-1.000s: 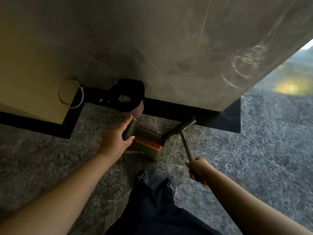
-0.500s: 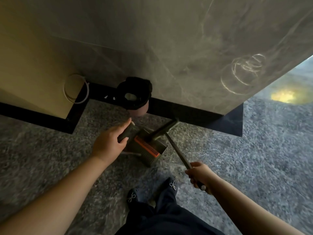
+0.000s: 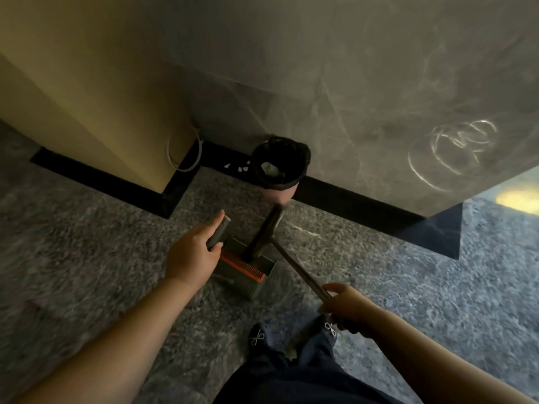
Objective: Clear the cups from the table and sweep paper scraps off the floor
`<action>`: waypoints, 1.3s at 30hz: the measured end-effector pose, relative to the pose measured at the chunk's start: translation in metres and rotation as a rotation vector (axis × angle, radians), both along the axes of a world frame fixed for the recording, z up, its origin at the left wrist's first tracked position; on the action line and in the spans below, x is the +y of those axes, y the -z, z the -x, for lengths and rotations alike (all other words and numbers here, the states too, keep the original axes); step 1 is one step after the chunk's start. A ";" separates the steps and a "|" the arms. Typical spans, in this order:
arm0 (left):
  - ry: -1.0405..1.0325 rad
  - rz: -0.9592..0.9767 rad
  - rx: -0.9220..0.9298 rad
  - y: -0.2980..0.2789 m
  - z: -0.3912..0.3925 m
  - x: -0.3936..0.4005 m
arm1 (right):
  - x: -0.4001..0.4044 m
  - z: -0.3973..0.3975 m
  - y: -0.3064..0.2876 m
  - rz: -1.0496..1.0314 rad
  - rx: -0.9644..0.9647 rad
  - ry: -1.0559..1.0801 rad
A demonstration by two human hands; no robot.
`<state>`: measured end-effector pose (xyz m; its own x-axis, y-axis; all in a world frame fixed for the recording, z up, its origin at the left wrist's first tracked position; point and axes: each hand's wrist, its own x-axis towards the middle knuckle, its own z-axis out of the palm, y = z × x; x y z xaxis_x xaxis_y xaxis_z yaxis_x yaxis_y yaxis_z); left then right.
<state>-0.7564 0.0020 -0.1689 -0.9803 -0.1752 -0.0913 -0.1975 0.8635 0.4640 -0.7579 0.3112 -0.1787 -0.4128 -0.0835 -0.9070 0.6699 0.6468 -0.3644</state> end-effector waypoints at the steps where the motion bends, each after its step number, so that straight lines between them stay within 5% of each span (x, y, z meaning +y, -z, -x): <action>1: -0.014 -0.006 -0.003 0.001 -0.003 -0.009 | -0.009 0.001 0.002 0.002 0.001 -0.014; 9: -0.073 -0.166 -0.089 0.011 -0.008 -0.072 | -0.073 0.017 0.038 0.009 0.002 -0.143; 14: -0.155 -0.354 -0.188 0.014 -0.003 -0.102 | -0.081 0.024 0.062 0.073 -0.065 0.085; 39: -0.274 -0.109 -0.008 -0.016 0.139 -0.146 | -0.152 0.214 0.028 0.122 -0.016 0.104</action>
<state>-0.8950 -0.1443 -0.1531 -0.8971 -0.4216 -0.1320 -0.4203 0.7227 0.5487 -0.9716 0.1593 -0.2064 -0.4108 -0.1507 -0.8992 0.7371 0.5256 -0.4248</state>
